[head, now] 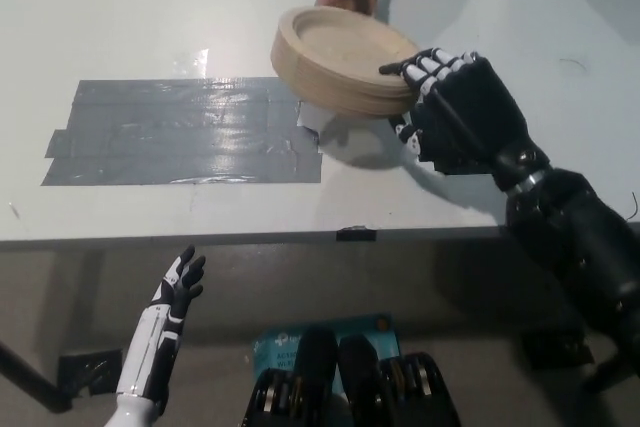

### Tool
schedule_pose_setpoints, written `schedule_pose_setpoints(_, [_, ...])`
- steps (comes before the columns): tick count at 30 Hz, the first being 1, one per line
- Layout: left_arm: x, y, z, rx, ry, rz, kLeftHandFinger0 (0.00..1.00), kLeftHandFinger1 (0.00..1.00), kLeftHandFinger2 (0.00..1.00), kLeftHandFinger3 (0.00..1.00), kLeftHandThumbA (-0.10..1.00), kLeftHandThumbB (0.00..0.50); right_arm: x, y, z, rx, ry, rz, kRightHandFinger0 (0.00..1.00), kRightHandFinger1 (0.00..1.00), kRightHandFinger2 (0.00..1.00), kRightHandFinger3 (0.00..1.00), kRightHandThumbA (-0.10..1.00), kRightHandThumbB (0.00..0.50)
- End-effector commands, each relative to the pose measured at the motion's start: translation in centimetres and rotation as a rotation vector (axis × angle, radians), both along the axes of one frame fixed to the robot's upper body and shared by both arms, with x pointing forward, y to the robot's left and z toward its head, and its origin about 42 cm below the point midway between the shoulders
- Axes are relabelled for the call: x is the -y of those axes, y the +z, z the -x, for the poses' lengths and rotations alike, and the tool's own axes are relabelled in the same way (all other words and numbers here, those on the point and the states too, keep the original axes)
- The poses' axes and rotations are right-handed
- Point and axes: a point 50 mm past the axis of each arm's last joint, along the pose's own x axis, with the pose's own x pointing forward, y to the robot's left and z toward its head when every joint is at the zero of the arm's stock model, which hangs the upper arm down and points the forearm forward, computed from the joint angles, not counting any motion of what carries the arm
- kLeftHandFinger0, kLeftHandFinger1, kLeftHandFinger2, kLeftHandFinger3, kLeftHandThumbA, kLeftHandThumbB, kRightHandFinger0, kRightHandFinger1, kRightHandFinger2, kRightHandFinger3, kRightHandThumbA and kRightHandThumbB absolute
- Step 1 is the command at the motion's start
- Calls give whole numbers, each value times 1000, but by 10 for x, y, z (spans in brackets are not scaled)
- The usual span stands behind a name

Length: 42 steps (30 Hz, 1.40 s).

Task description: A stack of plates is kept in the middle of the desk close to the robot and the robot grabs the stack with its right hand, picks it up and hands it to a person.

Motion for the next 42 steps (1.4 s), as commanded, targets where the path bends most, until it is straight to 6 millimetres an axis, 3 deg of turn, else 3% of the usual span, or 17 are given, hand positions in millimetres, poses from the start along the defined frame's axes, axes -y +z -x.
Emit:
schedule_pose_setpoints(1, [0, 7, 1, 36, -6, -5, 1000, 1000, 1000, 1000, 1000, 0, -14, 71, -27, 216, -7, -67, 0, 142, 470, 299, 114, 276])
schedule_pose_setpoints(5, [0, 9, 1, 38, -9, -10, 1000, 1000, 1000, 1000, 1000, 0, -14, 79, -36, 227, -35, -77, 0, 168, 507, 344, 86, 259])
schedule_pose_setpoints(7, [1, 9, 1, 40, -11, -11, 1000, 1000, 1000, 1000, 1000, 0, -15, 80, -41, 227, -53, -81, 0, 259, 587, 451, 71, 260])
schedule_pose_setpoints(9, [2, 9, 1, 38, -16, -11, 1000, 1000, 1000, 1000, 1000, 0, -15, 81, -46, 223, -70, -77, 0, 287, 614, 506, 80, 255])
schedule_pose_setpoints(12, [3, 10, 1, 36, -18, -10, 1000, 1000, 1000, 1000, 1000, 0, -15, 81, -50, 208, -89, -71, 0, 290, 611, 496, 101, 284])
schedule_pose_setpoints(13, [3, 11, 0, 38, -18, -12, 1000, 1000, 1000, 1000, 1000, 0, -15, 79, -53, 176, -105, -54, 0, 300, 589, 457, 201, 325])
schedule_pose_setpoints(14, [2, 12, 0, 40, -18, -14, 1000, 1000, 1000, 1000, 1000, 0, -15, 77, -54, 148, -122, -41, 13, 344, 656, 526, 249, 348])
schedule_pose_setpoints(15, [2, 12, 0, 43, -19, -16, 1000, 1000, 1000, 1000, 1000, 0, -15, 75, -55, 121, -139, -29, 13, 344, 656, 526, 249, 348])
schedule_pose_setpoints(16, [2, 13, -1, 44, -20, -16, 1000, 1000, 1000, 1000, 1000, 0, -16, 74, -55, 88, -140, -27, 171, 499, 743, 674, 319, 411])
schedule_pose_setpoints(17, [2, 14, -3, 48, -22, -17, 1000, 1000, 1000, 1000, 1000, 0, -15, 70, -58, -42, -136, 19, 816, 1000, 1000, 1000, 560, 495])
schedule_pose_setpoints(18, [3, 15, -3, 48, -23, -17, 1000, 1000, 1000, 1000, 1000, 0, -15, 68, -58, -112, -128, 49, 1000, 1000, 1000, 1000, 583, 499])
schedule_pose_setpoints(24, [2, 15, -5, 55, -34, -18, 989, 1000, 1000, 1000, 1000, 0, -8, 56, -47, -291, -127, 99, 1000, 1000, 1000, 1000, 747, 500])
schedule_pose_setpoints(32, [2, 17, -9, 58, -27, -17, 984, 1000, 1000, 1000, 1000, 0, 10, 77, -13, -294, -39, -8, 1000, 1000, 1000, 1000, 794, 500])
schedule_pose_setpoints(35, [0, 17, -10, 60, -29, -19, 980, 1000, 1000, 1000, 1000, 0, 20, 97, 23, -247, 36, -94, 1000, 1000, 1000, 1000, 815, 500])
schedule_pose_setpoints(37, [1, 17, -10, 64, -29, -20, 978, 1000, 1000, 1000, 1000, 0, 25, 104, 36, -224, 66, -123, 1000, 1000, 1000, 1000, 807, 493])
schedule_pose_setpoints(40, [1, 18, -13, 69, -29, -28, 967, 1000, 1000, 1000, 1000, 0, 34, 121, 75, -177, 109, -179, 1000, 1000, 1000, 1000, 836, 468])
schedule_pose_setpoints(42, [0, 21, -16, 76, -29, -33, 963, 1000, 1000, 1000, 1000, 0, 38, 127, 106, -141, 147, -242, 1000, 1000, 1000, 1000, 871, 487])
